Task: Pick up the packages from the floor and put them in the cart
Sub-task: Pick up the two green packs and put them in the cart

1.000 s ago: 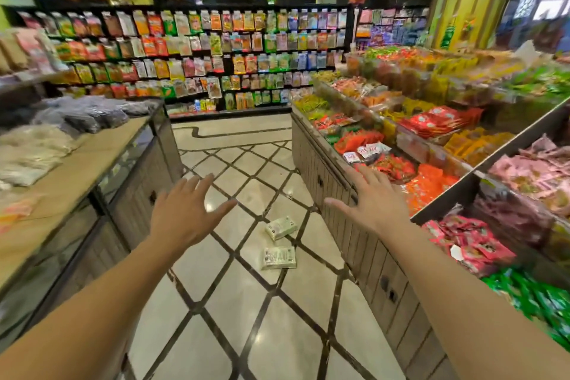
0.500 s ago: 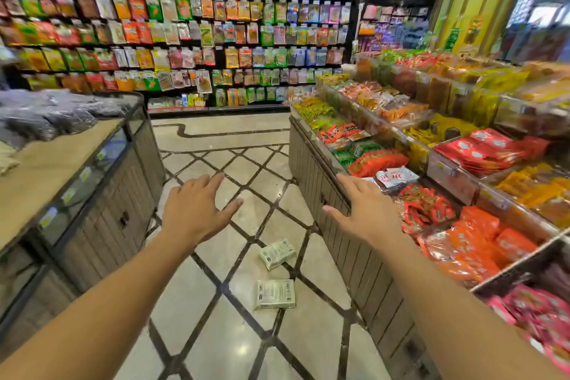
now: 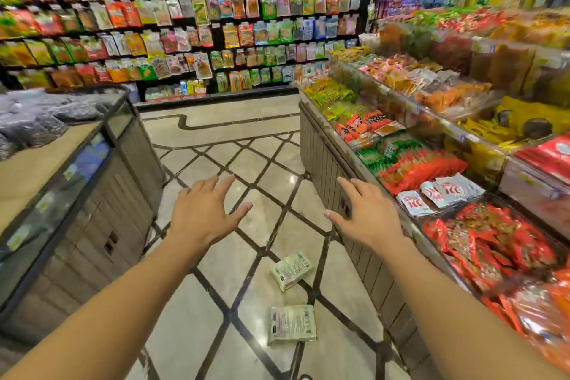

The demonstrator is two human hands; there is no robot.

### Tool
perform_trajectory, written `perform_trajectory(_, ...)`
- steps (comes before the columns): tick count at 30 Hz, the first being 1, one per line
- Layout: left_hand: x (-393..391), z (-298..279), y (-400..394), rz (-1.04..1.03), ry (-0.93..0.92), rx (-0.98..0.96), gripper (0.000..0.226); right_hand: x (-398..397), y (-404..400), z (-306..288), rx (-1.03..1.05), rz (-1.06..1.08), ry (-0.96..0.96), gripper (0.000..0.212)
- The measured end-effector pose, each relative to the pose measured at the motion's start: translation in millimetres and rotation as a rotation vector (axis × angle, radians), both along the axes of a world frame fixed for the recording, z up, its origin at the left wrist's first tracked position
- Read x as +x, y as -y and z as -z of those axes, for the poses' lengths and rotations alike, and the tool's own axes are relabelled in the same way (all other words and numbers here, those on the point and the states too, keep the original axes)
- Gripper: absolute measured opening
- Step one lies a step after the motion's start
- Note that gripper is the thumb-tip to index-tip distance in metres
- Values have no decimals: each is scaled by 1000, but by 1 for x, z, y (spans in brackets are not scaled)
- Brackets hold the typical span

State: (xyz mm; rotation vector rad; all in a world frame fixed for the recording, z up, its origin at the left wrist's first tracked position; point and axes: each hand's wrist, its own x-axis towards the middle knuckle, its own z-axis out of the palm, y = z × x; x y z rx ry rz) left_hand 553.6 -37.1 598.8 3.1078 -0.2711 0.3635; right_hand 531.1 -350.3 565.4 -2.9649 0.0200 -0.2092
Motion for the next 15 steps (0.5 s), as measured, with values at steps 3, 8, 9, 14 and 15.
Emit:
perform_trajectory(3, 69, 16, 14, -7, -64, 16, 78, 72, 8, 23, 45, 13, -42, 90)
perform_trajectory(8, 170, 54, 49, -43, -193, 6, 84, 176, 12, 70, 95, -4, -137, 86)
perform_trajectory(9, 186, 66, 58, -43, -217, -11, 81, 191, 11, 83, 118, 2, -153, 86)
perform_trajectory(14, 248, 151, 88, -73, -388, -175, 77, 233, 8, 169, 206, 86, -304, 87)
perform_trajectory(15, 257, 171, 91, -92, -415, -213, 77, 236, 8, 191, 232, 108, -327, 86)
